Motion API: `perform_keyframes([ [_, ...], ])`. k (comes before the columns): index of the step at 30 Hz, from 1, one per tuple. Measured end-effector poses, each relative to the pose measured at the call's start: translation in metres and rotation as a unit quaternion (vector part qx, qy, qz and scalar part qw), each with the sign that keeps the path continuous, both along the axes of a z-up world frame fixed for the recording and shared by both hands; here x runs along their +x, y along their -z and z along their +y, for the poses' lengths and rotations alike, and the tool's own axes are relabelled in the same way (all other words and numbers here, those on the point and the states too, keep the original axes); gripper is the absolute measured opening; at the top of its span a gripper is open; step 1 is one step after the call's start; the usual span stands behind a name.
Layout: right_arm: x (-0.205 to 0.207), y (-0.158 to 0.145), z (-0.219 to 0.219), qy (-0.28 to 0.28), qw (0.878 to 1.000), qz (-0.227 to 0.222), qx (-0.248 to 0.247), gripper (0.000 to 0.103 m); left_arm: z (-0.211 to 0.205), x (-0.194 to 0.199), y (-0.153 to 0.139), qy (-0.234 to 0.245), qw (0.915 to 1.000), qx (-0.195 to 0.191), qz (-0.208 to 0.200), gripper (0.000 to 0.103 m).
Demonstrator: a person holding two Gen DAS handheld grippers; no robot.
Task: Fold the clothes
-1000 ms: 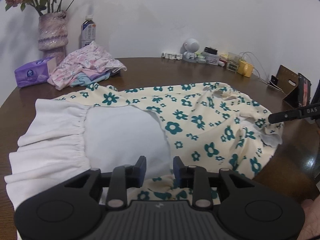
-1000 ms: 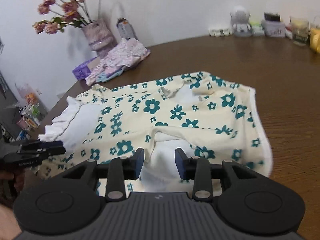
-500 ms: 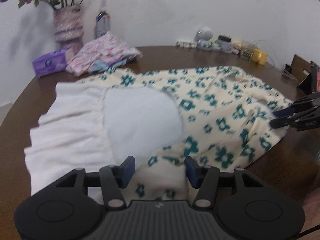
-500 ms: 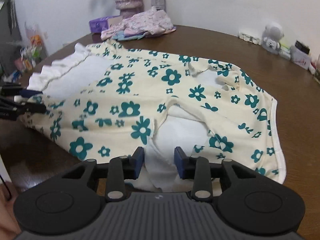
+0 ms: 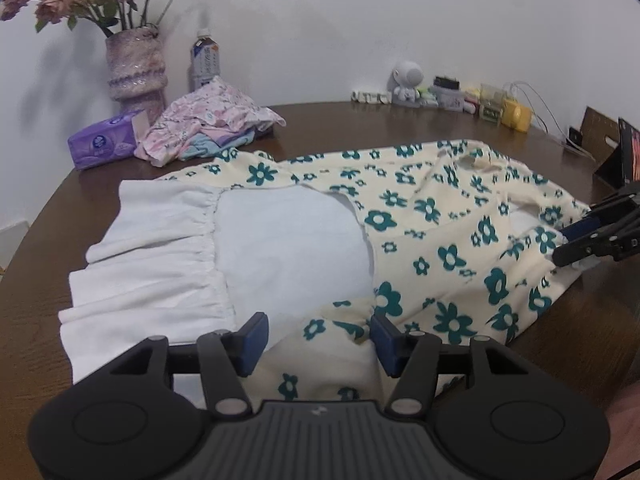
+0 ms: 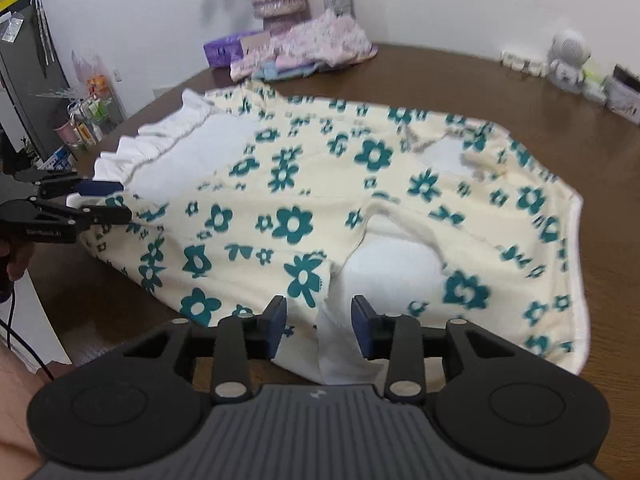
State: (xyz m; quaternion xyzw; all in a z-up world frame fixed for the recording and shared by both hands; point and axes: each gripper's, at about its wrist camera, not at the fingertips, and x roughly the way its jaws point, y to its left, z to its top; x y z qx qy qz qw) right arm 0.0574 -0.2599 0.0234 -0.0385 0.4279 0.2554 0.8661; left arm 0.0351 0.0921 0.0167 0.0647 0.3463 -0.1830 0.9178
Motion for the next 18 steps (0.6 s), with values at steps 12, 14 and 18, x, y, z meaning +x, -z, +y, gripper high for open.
perform_keyframes([
  [12,0.011,-0.005,-0.011,-0.053,0.997,0.061,0.017,0.045,0.0,0.002,-0.007,0.028,0.9995,-0.012,0.001,0.025],
  [14,0.014,-0.003,-0.011,-0.084,0.995,0.056,0.021,0.056,0.001,0.001,-0.008,0.03,0.9995,-0.008,0.003,0.03],
  [18,0.03,0.0,-0.007,-0.133,0.987,0.086,0.016,0.002,0.001,0.005,-0.007,0.021,0.9997,0.002,0.013,0.032],
])
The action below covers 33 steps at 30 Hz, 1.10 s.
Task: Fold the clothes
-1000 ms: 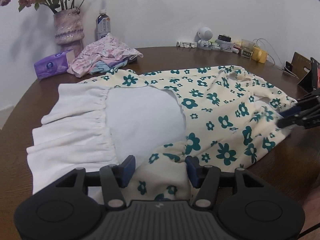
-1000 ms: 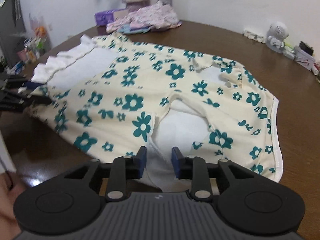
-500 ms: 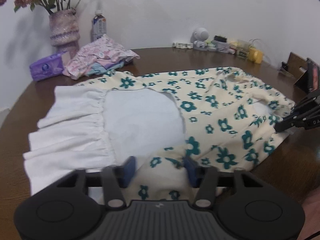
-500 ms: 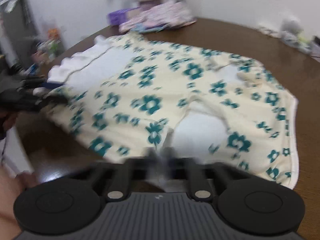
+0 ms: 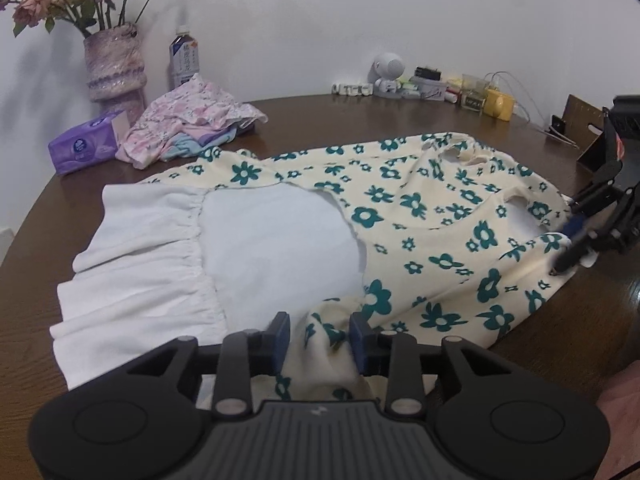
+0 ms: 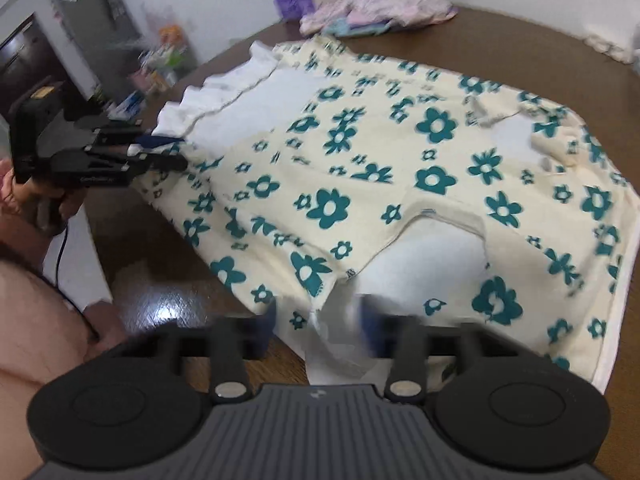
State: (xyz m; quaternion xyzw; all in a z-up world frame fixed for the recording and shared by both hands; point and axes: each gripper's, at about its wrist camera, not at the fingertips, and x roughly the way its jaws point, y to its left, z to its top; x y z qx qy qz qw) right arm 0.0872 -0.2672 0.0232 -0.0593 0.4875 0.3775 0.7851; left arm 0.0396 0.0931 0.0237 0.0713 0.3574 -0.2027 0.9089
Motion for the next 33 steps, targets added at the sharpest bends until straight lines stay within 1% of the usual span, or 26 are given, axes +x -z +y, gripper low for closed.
perform_keyframes([
  [1,0.004,-0.001,0.001,-0.016,1.0,0.019,0.004,0.003,0.0,0.001,0.0,-0.003,1.0,0.001,0.003,0.031],
  [4,-0.006,-0.008,0.005,-0.089,0.996,0.025,-0.012,0.003,-0.001,0.003,-0.001,-0.012,0.9999,0.004,0.01,0.033],
  [6,-0.005,-0.008,0.003,-0.08,0.996,0.022,-0.023,0.004,-0.003,0.003,-0.003,-0.012,0.9998,0.011,0.012,0.033],
  [7,-0.001,-0.006,0.002,-0.066,0.997,0.024,-0.025,0.007,-0.004,0.003,-0.004,-0.013,0.9997,0.014,0.013,0.033],
  [8,0.001,-0.005,0.0,-0.052,0.998,0.023,-0.021,0.011,-0.005,0.004,-0.005,-0.013,0.9996,0.018,0.014,0.034],
  [9,0.003,-0.004,-0.002,-0.03,0.999,0.016,-0.018,0.029,-0.006,0.003,-0.008,-0.009,0.9997,0.018,0.011,0.034],
  [10,0.003,-0.005,-0.007,-0.006,1.0,0.013,-0.005,0.048,-0.006,0.001,-0.013,-0.004,0.9998,0.017,0.006,0.034],
  [11,0.004,-0.006,-0.011,0.018,1.0,0.01,0.008,0.052,-0.007,0.001,-0.018,0.003,0.9999,0.012,0.001,0.035],
  [13,0.006,-0.006,-0.02,0.065,0.995,0.033,0.066,0.052,-0.01,0.002,-0.027,0.02,0.9998,-0.003,-0.009,0.037],
  [15,0.012,-0.002,-0.025,0.131,0.986,0.04,0.098,0.052,-0.019,0.01,-0.032,0.036,0.9992,-0.007,-0.014,0.04],
  [17,0.018,0.001,-0.027,0.199,0.974,0.03,0.101,0.049,-0.032,0.021,-0.034,0.05,0.9986,0.005,-0.015,0.041],
  [18,0.021,0.002,-0.024,0.218,0.972,0.017,0.087,0.047,-0.039,0.028,-0.034,0.059,0.9981,0.014,-0.013,0.041],
  [20,0.027,0.003,-0.019,0.256,0.965,-0.01,0.061,0.047,-0.054,0.044,-0.03,0.074,0.9968,0.029,-0.007,0.05],
  [21,0.03,0.004,-0.018,0.269,0.961,-0.014,0.057,0.043,-0.061,0.054,-0.026,0.073,0.9968,0.031,-0.001,0.05],
  [22,0.033,0.005,-0.017,0.282,0.958,-0.018,0.054,0.026,-0.067,0.064,-0.022,0.07,0.997,0.032,0.006,0.049],
  [24,0.033,0.009,-0.01,0.282,0.958,-0.026,0.041,0.004,-0.076,0.08,-0.011,0.071,0.9968,0.029,0.021,0.047],
  [25,0.031,0.009,-0.009,0.282,0.958,-0.03,0.033,0.003,-0.08,0.087,-0.005,0.076,0.9962,0.031,0.027,0.034],
  [26,0.029,0.009,-0.007,0.282,0.959,-0.034,0.025,0.003,-0.082,0.091,0.001,0.078,0.9958,0.036,0.032,0.025],
  [28,0.026,0.009,-0.005,0.281,0.959,-0.041,0.008,0.005,-0.08,0.093,0.0,0.08,0.9955,0.034,0.037,0.025],
  [29,0.025,0.005,-0.006,0.278,0.96,-0.031,0.006,0.007,-0.076,0.093,-0.006,0.083,0.9956,0.028,0.034,0.028],
  [30,0.024,0.001,-0.007,0.275,0.961,-0.02,0.004,0.013,-0.071,0.093,-0.014,0.086,0.9957,0.02,0.026,0.033],
  [31,0.024,-0.009,-0.011,0.271,0.962,-0.017,0.022,0.018,-0.069,0.096,-0.022,0.083,0.9963,0.019,0.016,0.045],
  [32,0.024,-0.021,-0.014,0.266,0.963,-0.027,0.043,0.023,-0.068,0.101,-0.03,0.075,0.997,0.022,0.005,0.055],
  [33,0.031,-0.031,-0.012,0.269,0.961,-0.047,0.039,0.034,-0.066,0.105,-0.038,0.067,0.9974,0.025,-0.007,0.056],
])
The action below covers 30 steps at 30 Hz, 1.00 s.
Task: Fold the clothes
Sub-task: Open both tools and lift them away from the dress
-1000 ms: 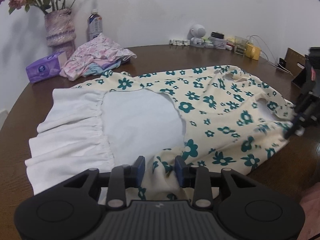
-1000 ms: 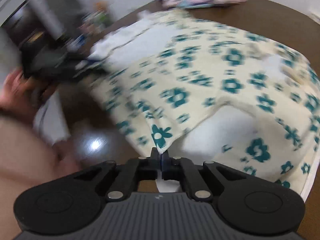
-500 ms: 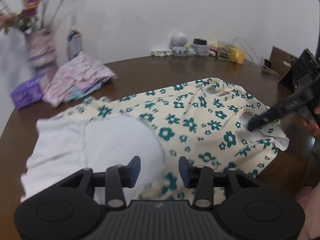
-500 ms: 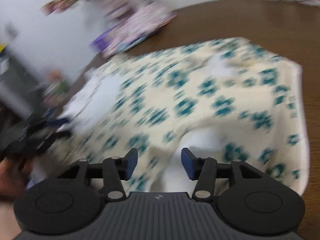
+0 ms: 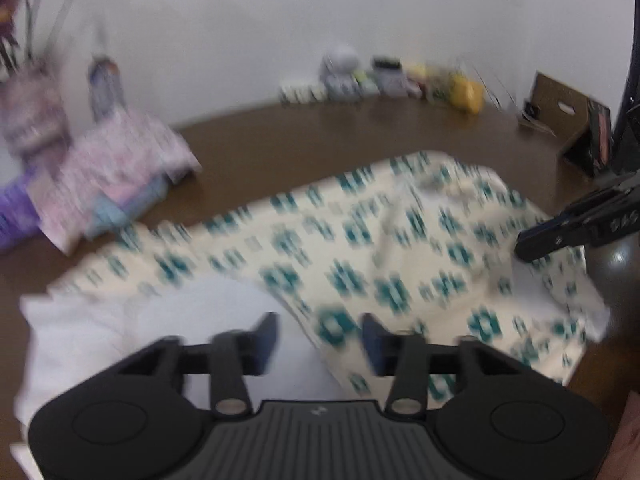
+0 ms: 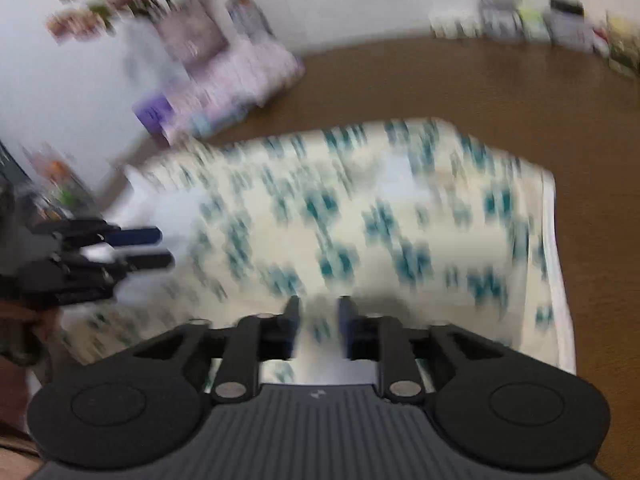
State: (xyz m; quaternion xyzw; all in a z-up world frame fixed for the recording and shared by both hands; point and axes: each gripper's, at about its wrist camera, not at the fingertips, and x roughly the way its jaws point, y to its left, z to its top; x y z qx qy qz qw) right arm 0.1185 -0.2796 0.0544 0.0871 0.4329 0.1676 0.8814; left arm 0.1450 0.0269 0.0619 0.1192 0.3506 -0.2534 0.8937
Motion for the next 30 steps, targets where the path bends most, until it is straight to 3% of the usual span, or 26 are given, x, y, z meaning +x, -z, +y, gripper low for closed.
perform_keyframes([
  [2,0.014,-0.02,0.003,0.01,0.999,-0.037,-0.018,0.036,0.001,0.013,-0.013,-0.014,0.9998,0.006,-0.015,0.057],
  [4,0.047,-0.023,0.006,0.028,0.999,-0.03,-0.022,0.036,0.0,0.039,-0.014,-0.027,0.9996,0.01,-0.003,0.057],
  [7,0.103,-0.002,0.003,0.074,0.997,0.02,-0.009,0.036,-0.002,0.074,-0.006,-0.056,0.9979,0.032,0.005,0.057],
  [11,0.142,0.031,0.007,0.103,0.992,0.067,0.0,0.036,0.005,0.11,0.011,-0.087,0.9953,0.041,0.009,0.058],
  [12,0.149,0.039,0.01,0.107,0.991,0.075,0.001,0.035,0.007,0.117,0.016,-0.09,0.995,0.041,0.012,0.058],
  [13,0.149,0.041,0.013,0.103,0.992,0.071,0.0,0.02,0.009,0.123,0.021,-0.089,0.995,0.041,0.016,0.057],
  [15,0.151,0.046,0.019,0.095,0.993,0.064,-0.001,0.002,0.013,0.132,0.032,-0.092,0.9946,0.045,0.02,0.035],
  [16,0.152,0.046,0.02,0.093,0.994,0.058,-0.004,0.002,0.016,0.134,0.036,-0.093,0.9946,0.041,0.02,0.011],
  [20,0.159,0.034,0.02,0.081,0.996,0.02,-0.009,0.002,0.03,0.128,0.038,-0.108,0.9941,0.001,0.013,0.005],
  [24,0.171,0.03,0.025,0.055,0.998,-0.002,-0.014,0.002,0.04,0.121,0.039,-0.136,0.9904,-0.028,-0.002,0.007],
  [27,0.176,0.042,0.025,0.053,0.997,0.04,-0.027,0.009,0.044,0.124,0.034,-0.133,0.9897,-0.052,0.0,0.02],
  [29,0.173,0.038,0.018,0.068,0.997,0.035,-0.018,0.03,0.044,0.126,0.03,-0.125,0.9904,-0.057,-0.014,0.049],
  [30,0.171,0.037,0.014,0.077,0.996,0.031,-0.011,0.038,0.041,0.129,0.031,-0.122,0.9911,-0.049,-0.02,0.053],
])
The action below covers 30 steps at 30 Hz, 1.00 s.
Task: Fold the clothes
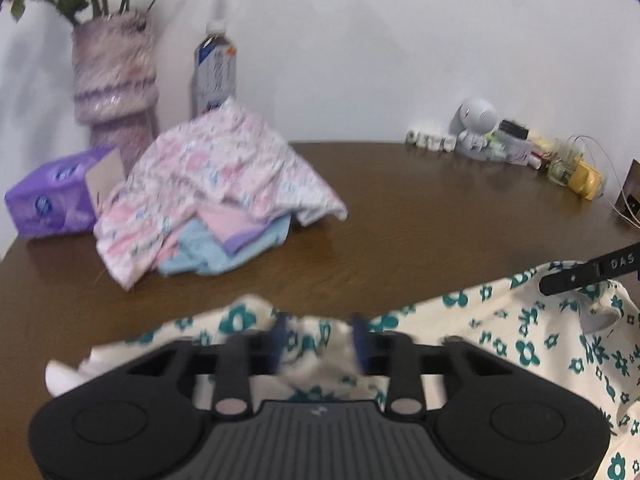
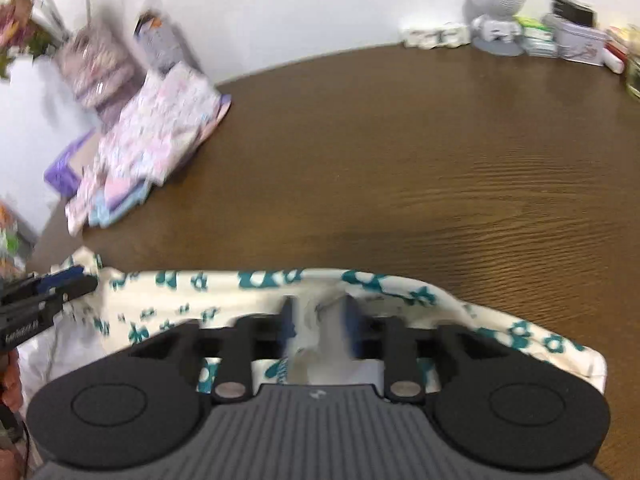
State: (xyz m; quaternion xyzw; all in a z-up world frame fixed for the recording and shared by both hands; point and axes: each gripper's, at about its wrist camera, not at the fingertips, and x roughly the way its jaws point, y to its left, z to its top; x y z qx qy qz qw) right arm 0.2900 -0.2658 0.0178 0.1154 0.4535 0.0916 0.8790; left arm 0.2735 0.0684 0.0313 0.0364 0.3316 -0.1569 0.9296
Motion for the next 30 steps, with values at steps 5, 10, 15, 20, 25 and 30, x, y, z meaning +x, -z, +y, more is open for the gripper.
perform_keyframes([
  [5,0.006,0.01,-0.001,0.01,1.0,-0.022,-0.015,0.001,-0.013,0.008,0.019,0.004,0.9984,0.057,-0.002,0.023],
  [10,0.007,0.014,-0.012,0.01,0.999,-0.031,0.011,0.004,-0.006,0.004,0.018,-0.008,0.9992,0.039,-0.003,0.024],
  [15,-0.03,-0.013,-0.025,-0.018,0.998,-0.019,0.05,0.02,-0.001,-0.015,-0.003,0.007,1.0,-0.003,-0.004,0.029],
  [20,-0.088,-0.02,-0.012,-0.081,0.995,-0.032,-0.055,0.044,-0.029,-0.058,-0.015,0.123,0.9921,-0.007,0.019,0.041],
  [25,-0.115,0.002,-0.016,-0.081,0.988,-0.033,-0.129,0.011,-0.062,-0.08,0.001,0.156,0.9855,0.047,0.046,0.04],
  [30,-0.113,-0.013,-0.053,-0.008,0.996,-0.052,-0.077,0.023,-0.063,-0.088,0.008,0.134,0.9888,0.042,0.051,0.04],
])
